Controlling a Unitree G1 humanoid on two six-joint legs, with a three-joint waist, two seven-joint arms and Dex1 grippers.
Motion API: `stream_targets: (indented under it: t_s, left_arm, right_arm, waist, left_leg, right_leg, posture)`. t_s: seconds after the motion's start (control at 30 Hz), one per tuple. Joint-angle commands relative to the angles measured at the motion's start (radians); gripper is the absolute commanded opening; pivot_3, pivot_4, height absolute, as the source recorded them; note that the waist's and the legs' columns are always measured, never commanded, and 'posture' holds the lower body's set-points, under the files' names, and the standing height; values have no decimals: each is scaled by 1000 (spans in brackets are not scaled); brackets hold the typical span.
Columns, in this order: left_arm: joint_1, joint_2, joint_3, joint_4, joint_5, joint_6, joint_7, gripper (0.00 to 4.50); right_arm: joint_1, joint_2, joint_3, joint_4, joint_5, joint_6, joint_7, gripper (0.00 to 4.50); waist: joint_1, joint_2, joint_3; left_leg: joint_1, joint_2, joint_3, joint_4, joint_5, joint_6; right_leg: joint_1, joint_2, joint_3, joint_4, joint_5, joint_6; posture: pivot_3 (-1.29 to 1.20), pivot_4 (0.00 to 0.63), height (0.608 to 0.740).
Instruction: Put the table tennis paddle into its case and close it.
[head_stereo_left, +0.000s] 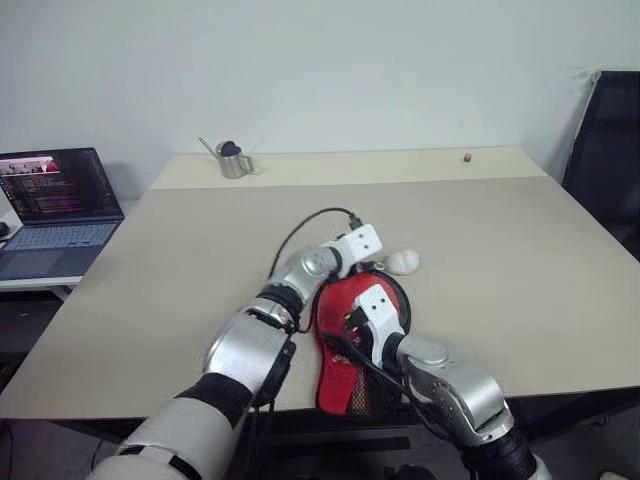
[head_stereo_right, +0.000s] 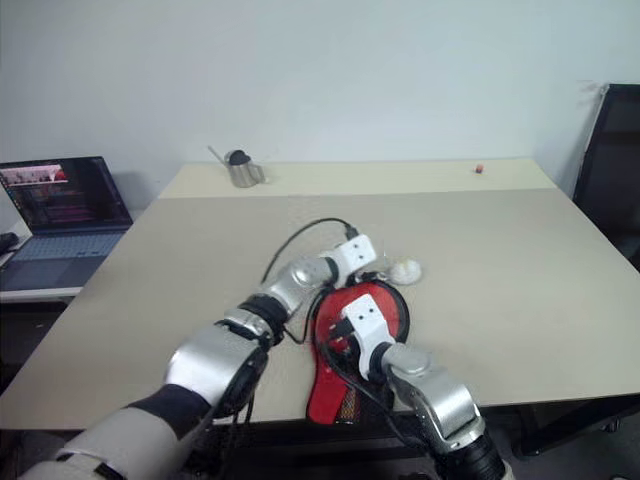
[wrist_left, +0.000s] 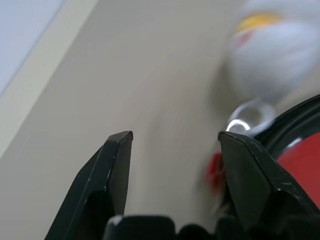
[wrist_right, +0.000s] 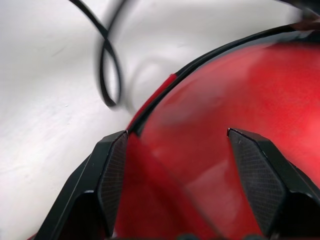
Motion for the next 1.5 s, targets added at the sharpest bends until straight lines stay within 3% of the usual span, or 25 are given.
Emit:
stream_targets:
  t_s: [0.03, 0.2, 0.37, 0.5, 0.63, 0.77, 0.87, 0.97, 1.03, 1.07, 1.3, 1.5]
  left_arm:
    - [-19, 54, 51, -44, -58, -48, -42, 2956]
    - [0, 126, 150, -73, -179, -68, -174, 2956]
    - [67, 154, 262, -164, -356, -24, -425, 2956]
    - [219, 156, 297, -444, -516, 163, -621, 2956]
    - [432, 143, 242, -854, -590, 331, -628, 2956]
    - [526, 137, 181, -1027, -606, 433, -617, 2956]
    - [564, 156, 129, -1045, -575, 433, -622, 2956]
    - [579, 175, 89, -1033, -557, 431, -631, 3548]
    - [586, 186, 65, -1034, -555, 424, -650, 4313]
    - [586, 190, 56, -1033, -555, 420, -656, 4479]
    - [560, 189, 7, -947, -517, 345, -669, 4479]
    - [529, 173, -24, -846, -489, 284, -683, 4479]
  right_arm:
    - [-14, -23, -37, 29, 7, -11, 16, 3456]
    - [-12, -62, -71, 12, 23, -10, 50, 3456]
    - [-19, -99, -94, -44, 60, -1, 97, 3456]
    - [-43, -139, -162, -148, 150, 55, 148, 3456]
    - [-91, -229, -303, -256, 297, 155, 226, 3456]
    - [-143, -341, -403, -261, 396, 207, 289, 3456]
    - [-167, -447, -430, -234, 410, 194, 338, 3456]
    - [-175, -523, -442, -199, 412, 172, 369, 3456]
    - [-175, -563, -445, -180, 405, 153, 387, 3456]
    - [-177, -576, -445, -171, 400, 144, 392, 3456]
    - [-233, -601, -410, -49, 353, 52, 405, 3456]
    - [-320, -564, -326, 182, 257, -92, 435, 3456]
  waist:
    - [1, 0, 0]
    - [3, 0, 0]
    - [0, 0, 0]
    - [-7, 0, 0]
    - [-12, 0, 0]
    - [-1, 0, 0]
    - [5, 0, 0]
    - [5, 0, 0]
    - [6, 0, 0]
    - [7, 0, 0]
    - [8, 0, 0]
    - [8, 0, 0]
  left_leg:
    - [0, 0, 0, 0, 0, 0]
    - [-2, 0, 0, 0, 0, 0]
    - [-2, 0, 0, 0, 0, 0]
    - [-3, 1, 0, 0, 0, 0]
    - [-5, 1, 0, 0, 0, 0]
    - [-4, 1, -1, 0, 0, 0]
    - [-2, 1, 0, 0, 0, 1]
    - [-1, 1, 1, 0, 0, 1]
    - [-1, 1, 1, 0, 0, 1]
    - [-2, 1, 1, 0, 0, 1]
    - [-2, 1, 1, 0, 0, 1]
    - [-2, 1, 1, 0, 0, 1]
  right_leg:
    - [0, 0, 0, 0, 0, 0]
    - [-1, 0, 0, -1, 0, 0]
    - [-1, 0, 0, -1, 0, 0]
    - [-3, 0, 0, 0, 0, 0]
    - [-4, 0, 2, -1, 0, 0]
    - [-3, 0, 1, -1, 0, -1]
    - [-1, 0, 1, -1, 0, -1]
    - [0, 0, 1, -1, 0, -1]
    - [0, 0, 1, -1, 0, -1]
    - [0, 0, 1, -1, 0, -1]
    - [0, 0, 1, -2, 0, -1]
    - [0, 0, 0, -2, 0, -1]
  posture:
    - [0, 150, 740]
    - [0, 150, 740]
    - [0, 150, 740]
    - [0, 150, 740]
    - [0, 150, 740]
    - [0, 150, 740]
    - [0, 150, 740]
    - [0, 150, 740]
    - [0, 150, 740]
    - [0, 150, 740]
    - [0, 150, 740]
    - [0, 150, 740]
